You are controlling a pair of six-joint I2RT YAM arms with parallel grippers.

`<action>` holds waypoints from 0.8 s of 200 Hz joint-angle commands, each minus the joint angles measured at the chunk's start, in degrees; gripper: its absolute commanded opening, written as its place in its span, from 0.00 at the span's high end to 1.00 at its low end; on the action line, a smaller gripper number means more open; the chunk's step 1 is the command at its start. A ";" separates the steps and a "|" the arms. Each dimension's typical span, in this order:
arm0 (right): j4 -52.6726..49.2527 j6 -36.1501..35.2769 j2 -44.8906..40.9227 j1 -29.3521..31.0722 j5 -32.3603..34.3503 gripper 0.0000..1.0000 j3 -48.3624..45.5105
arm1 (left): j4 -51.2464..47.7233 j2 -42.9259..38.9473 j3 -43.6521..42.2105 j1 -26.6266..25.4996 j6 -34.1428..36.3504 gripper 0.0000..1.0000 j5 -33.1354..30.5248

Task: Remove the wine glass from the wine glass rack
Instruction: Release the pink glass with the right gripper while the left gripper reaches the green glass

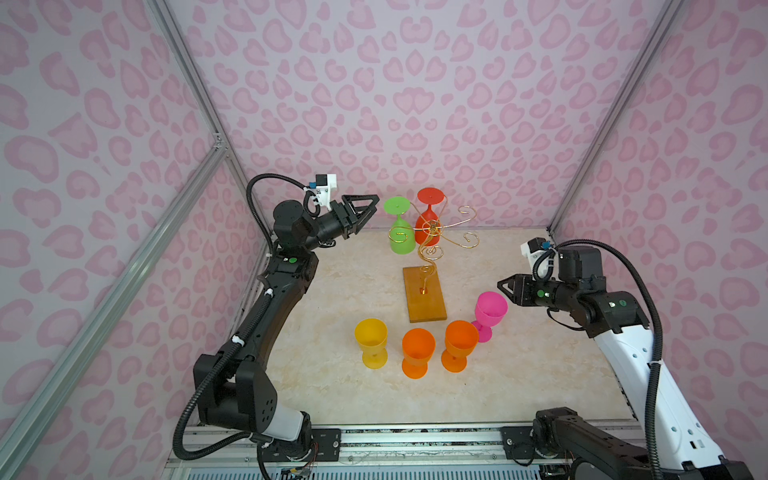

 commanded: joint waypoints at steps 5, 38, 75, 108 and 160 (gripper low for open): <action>4.95 1.82 -2.17 -2.69 -3.14 0.63 -1.78 | -0.34 3.03 0.77 0.55 1.53 0.36 -0.48; 12.26 5.73 -6.41 -7.62 -5.26 0.64 -6.21 | -0.81 7.95 2.19 0.73 2.63 0.38 -0.30; 16.75 8.04 -9.24 -10.49 -5.12 0.63 -8.80 | -0.15 12.86 5.26 0.73 2.64 0.41 0.14; 17.96 9.34 -9.16 -11.96 -6.24 0.63 -9.53 | 0.38 16.29 7.22 0.73 1.85 0.42 0.39; 19.43 10.61 -8.72 -13.11 -7.50 0.63 -10.10 | 1.62 19.22 8.91 0.21 1.10 0.44 0.58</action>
